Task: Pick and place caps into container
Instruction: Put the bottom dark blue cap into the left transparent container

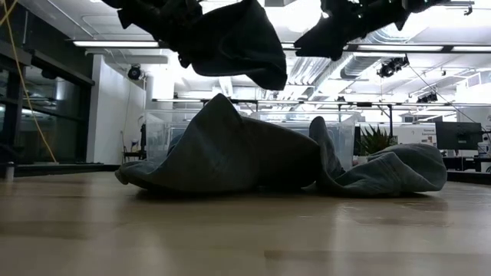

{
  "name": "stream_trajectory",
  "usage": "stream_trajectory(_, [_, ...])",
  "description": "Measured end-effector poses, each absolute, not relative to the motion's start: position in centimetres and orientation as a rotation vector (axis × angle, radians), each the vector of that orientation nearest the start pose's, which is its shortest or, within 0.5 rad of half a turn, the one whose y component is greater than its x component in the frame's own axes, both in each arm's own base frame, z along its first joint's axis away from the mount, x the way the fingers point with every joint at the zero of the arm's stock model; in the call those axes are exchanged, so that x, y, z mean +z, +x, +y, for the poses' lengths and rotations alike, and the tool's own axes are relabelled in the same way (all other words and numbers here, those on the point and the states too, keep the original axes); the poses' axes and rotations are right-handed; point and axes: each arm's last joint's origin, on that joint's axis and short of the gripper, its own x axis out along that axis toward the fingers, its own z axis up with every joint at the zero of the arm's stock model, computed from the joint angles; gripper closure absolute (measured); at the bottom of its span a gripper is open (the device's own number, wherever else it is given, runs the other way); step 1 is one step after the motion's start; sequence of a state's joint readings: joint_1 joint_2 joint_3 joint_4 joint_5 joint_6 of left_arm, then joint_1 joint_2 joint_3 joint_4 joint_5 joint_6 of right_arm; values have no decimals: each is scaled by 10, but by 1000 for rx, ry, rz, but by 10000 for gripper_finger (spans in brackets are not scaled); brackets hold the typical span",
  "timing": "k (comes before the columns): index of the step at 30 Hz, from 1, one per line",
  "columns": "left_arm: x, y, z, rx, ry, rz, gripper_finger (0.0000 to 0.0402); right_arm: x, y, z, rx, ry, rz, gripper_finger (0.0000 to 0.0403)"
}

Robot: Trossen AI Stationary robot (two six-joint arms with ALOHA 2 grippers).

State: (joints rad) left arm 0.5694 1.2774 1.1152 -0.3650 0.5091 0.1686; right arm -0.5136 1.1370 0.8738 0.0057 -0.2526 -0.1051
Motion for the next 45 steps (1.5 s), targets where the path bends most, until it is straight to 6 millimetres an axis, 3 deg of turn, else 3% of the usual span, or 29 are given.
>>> stream_trajectory(6, [331, 241, 137, 28, -112, 434, 394, 297, 222, -123, -308, -14, 256, 145])
stream_trajectory(10, [331, 241, 138, 55, -103, 439, 394, 300, 221, -127, -360, -34, 224, 117])
stream_trajectory(16, [331, 240, 140, 98, -69, 450, 394, 297, 225, -139, -286, -58, 184, 100])
stream_trajectory(29, [330, 240, 140, 100, -23, 458, 394, 273, 239, -206, -104, 19, 101, 99])
stream_trajectory(33, [330, 240, 140, 115, -19, 461, 394, 276, 250, -210, -26, 21, 95, 99])
stream_trajectory(45, [330, 240, 140, 106, -28, 463, 394, 285, 258, -201, 148, 24, 80, 100])
